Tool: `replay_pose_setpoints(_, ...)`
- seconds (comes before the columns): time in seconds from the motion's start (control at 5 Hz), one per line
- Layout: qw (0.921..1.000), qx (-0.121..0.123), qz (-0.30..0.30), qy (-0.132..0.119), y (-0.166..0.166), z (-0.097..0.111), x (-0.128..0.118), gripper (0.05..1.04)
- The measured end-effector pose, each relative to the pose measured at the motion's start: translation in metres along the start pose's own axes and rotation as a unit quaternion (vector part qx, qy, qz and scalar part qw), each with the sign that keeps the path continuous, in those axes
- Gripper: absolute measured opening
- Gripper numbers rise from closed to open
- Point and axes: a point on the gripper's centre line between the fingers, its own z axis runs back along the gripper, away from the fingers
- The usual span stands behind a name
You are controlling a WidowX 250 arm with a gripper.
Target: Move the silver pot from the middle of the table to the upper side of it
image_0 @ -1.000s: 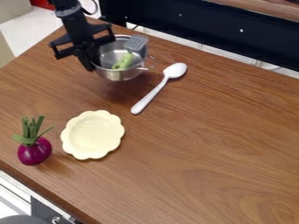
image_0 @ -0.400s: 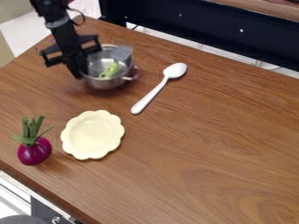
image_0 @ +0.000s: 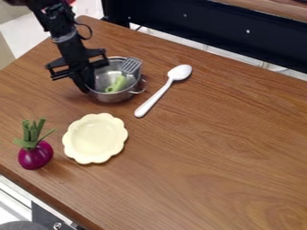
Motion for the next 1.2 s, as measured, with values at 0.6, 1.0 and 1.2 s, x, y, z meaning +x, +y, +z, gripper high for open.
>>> replay_pose_setpoints(0.6,1.0000,0.007,-0.002,0.002,0.002,0.001,-0.006,0.450)
replay_pose_setpoints(1.0,0.9998,0.001,0.017,0.005,0.000,0.020,-0.003,0.981)
replay_pose_setpoints(1.2,0.9997,-0.004,0.024,0.008,-0.001,0.033,-0.005,0.997)
